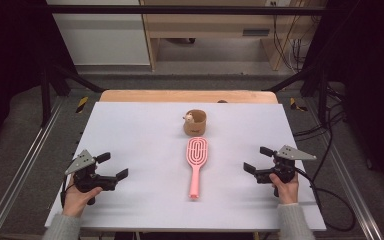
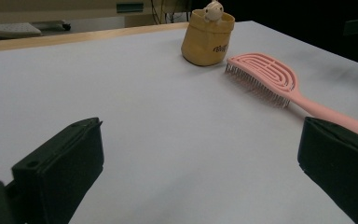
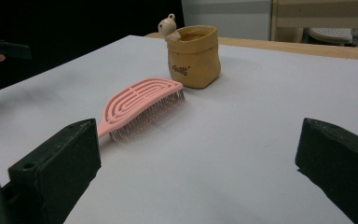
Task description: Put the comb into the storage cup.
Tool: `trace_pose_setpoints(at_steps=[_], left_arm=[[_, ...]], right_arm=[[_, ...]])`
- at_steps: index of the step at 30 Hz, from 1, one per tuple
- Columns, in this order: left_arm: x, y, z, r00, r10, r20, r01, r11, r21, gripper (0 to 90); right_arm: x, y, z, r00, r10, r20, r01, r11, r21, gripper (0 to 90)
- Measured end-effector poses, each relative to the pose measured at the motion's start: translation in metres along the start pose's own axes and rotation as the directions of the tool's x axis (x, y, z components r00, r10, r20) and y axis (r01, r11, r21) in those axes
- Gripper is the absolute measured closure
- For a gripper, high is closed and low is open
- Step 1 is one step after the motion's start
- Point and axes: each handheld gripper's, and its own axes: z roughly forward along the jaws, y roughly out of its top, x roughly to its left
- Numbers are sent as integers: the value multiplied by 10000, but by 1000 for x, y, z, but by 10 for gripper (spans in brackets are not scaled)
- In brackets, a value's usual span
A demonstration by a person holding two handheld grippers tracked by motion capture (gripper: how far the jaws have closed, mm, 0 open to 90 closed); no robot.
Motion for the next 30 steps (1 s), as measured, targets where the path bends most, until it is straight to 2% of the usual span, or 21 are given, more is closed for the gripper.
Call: trace_pose_setpoints(at_steps=[14, 30], left_arm=[[1, -1, 0, 10000, -45, -54, 45, 10000, 7, 3], [3, -2, 0, 9999, -152, -41, 152, 9999, 22, 3]], right_arm=[[2, 2, 0, 9999, -92, 43, 91, 9999, 80, 5], [24, 13, 15, 9983, -576, -99, 580, 9972, 467, 38]])
